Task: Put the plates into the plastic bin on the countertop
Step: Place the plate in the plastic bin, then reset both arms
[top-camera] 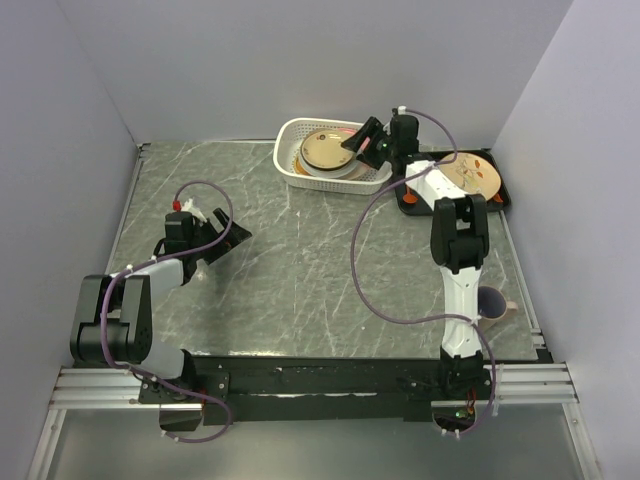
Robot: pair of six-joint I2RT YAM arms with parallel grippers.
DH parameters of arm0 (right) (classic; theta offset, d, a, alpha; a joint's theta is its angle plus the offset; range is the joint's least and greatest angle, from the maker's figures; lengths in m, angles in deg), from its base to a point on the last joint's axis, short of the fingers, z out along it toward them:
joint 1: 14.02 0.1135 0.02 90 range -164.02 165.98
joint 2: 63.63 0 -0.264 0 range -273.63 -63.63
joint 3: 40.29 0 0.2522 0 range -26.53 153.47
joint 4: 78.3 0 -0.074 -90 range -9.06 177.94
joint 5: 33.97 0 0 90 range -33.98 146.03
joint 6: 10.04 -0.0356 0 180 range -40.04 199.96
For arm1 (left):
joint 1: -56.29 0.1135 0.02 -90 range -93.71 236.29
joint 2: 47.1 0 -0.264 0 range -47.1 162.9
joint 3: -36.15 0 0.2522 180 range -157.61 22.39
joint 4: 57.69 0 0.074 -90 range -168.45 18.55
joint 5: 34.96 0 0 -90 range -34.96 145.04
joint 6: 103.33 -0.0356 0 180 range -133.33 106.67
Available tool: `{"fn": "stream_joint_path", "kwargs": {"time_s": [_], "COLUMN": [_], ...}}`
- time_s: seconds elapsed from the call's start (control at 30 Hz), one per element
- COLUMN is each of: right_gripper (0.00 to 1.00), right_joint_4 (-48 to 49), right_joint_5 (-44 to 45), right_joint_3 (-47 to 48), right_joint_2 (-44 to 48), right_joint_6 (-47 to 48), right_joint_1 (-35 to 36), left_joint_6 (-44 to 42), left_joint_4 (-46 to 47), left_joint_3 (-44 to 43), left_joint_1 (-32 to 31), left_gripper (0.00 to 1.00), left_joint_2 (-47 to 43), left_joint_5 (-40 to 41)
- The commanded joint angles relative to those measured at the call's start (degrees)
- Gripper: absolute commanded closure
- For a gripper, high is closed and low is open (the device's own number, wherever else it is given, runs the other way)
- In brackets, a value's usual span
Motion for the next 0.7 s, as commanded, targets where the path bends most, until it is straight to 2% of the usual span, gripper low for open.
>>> {"fn": "stream_joint_path", "kwargs": {"time_s": [0.0,0.27,0.47,0.67], "right_gripper": [0.18,0.14,0.12,0.05], "right_joint_4": [6.73,11.57,9.99,9.55], "right_joint_5": [2.3,5.03,6.7,7.58], "right_joint_3": [-6.21,-18.78,-27.04,-32.59], "right_joint_2": [11.19,24.37,30.09,33.18], "right_joint_6": [0.64,2.05,5.3,7.32], "right_joint_1": [-0.35,-0.27,-0.18,-0.18], "left_joint_6": [-2.46,-3.17,-3.16,-3.43], "left_joint_4": [2.36,3.24,3.07,3.68], "left_joint_3": [-0.45,-0.72,-0.63,0.07], "left_joint_1": [-0.04,-0.04,-0.04,-0.04], "left_gripper": [0.01,0.01,0.01,0.01], "left_joint_2": [-2.42,-2.95,-4.52,-7.08], "left_joint_5": [-1.29,-2.17,-0.77,-0.67]}}
